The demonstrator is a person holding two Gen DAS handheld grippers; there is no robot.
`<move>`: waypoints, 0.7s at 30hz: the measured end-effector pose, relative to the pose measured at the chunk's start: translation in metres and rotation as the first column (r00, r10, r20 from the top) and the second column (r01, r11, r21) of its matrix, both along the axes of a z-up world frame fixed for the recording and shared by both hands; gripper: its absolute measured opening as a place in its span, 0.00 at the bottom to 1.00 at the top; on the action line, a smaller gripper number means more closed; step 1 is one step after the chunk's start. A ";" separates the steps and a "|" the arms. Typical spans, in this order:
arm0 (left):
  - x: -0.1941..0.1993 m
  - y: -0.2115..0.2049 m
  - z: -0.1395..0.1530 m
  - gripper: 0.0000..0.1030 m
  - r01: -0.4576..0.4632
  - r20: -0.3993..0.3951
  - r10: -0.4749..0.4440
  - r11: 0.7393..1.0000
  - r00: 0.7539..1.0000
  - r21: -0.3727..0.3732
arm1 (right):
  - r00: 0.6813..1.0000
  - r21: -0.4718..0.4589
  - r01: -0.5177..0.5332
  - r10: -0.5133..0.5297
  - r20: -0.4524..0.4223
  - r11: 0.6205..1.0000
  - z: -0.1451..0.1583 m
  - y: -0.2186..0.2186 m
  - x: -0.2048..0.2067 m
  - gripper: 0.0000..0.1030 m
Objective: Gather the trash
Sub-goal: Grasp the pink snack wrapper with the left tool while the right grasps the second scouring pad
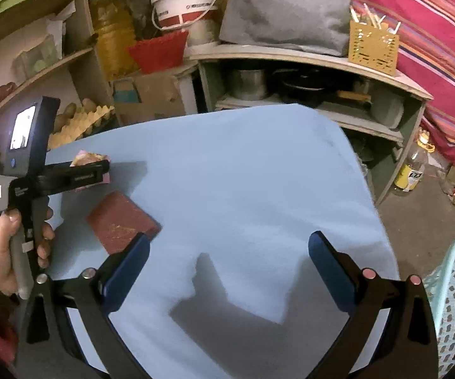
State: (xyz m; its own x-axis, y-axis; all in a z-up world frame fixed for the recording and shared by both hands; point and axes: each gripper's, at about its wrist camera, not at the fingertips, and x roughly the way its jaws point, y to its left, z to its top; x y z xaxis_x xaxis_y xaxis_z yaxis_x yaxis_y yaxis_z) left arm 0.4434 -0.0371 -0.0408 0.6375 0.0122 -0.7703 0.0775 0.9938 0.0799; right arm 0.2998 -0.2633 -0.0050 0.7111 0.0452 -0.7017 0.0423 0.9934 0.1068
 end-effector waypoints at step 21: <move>-0.085 0.058 0.069 0.36 -0.059 0.249 0.047 0.997 0.967 0.040 | 0.983 -0.047 -0.137 0.130 -0.133 0.989 -0.034 0.093 0.048 0.95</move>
